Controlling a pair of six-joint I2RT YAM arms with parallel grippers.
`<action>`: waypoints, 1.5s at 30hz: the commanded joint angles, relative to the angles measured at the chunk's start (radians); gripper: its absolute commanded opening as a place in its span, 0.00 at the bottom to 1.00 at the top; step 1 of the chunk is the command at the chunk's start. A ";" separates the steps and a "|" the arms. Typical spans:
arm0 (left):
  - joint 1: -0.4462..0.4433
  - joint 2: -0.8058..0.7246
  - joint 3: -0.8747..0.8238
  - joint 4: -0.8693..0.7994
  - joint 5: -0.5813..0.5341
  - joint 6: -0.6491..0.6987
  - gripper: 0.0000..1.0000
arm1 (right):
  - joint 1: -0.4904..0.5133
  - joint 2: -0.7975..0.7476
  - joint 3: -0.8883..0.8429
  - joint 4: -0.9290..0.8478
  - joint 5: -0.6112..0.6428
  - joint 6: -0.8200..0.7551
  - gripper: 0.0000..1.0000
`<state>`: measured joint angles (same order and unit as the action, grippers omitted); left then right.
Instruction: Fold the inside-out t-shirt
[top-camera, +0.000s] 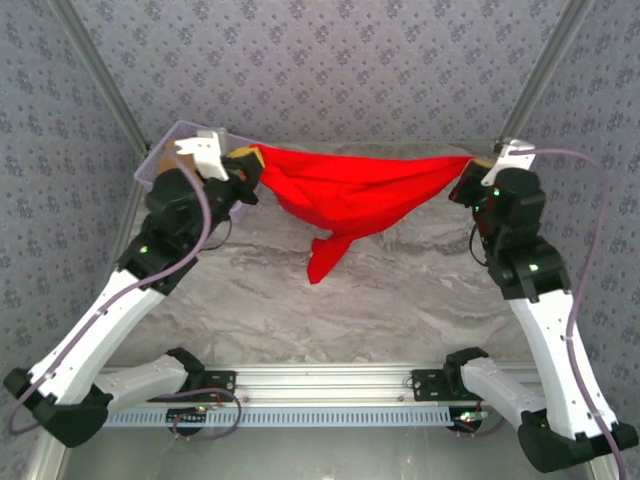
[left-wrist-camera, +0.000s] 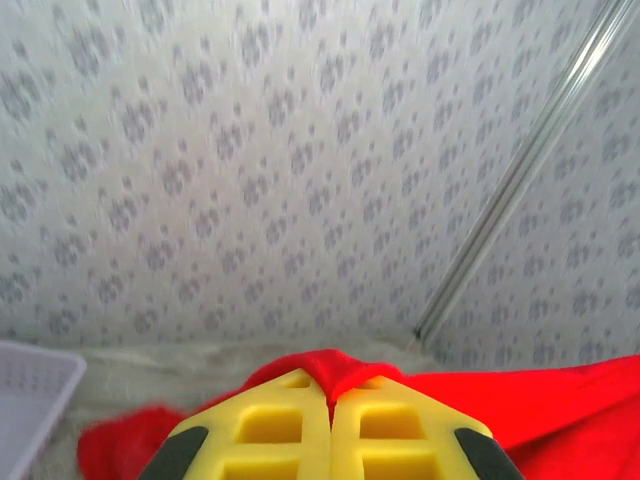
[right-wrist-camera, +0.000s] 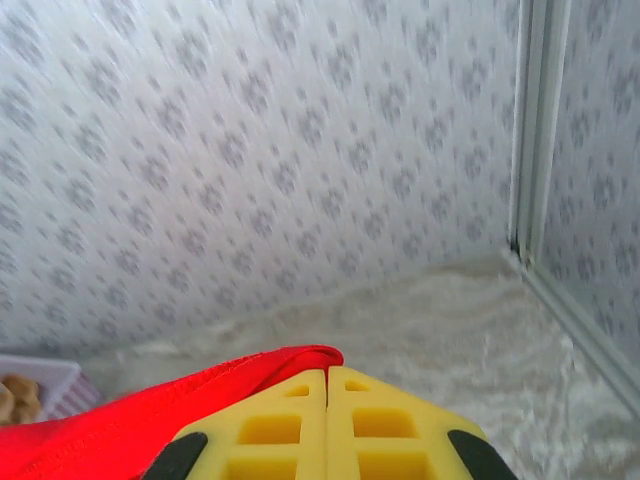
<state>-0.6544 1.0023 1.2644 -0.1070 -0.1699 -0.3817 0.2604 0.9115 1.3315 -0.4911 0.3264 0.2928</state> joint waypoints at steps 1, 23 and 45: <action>0.004 -0.082 0.064 -0.010 -0.037 0.040 0.00 | 0.016 -0.038 0.120 -0.096 0.011 -0.057 0.00; 0.268 0.356 0.597 -0.134 0.080 0.100 0.00 | -0.023 0.550 0.852 0.003 -0.058 -0.207 0.00; 0.132 -0.037 -0.379 -0.061 0.295 -0.176 0.00 | 0.069 -0.030 -0.099 -0.379 0.009 0.041 0.00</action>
<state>-0.4755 0.9497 1.0481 -0.1848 0.0967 -0.4667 0.3405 0.9401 1.4120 -0.7341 0.2565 0.2077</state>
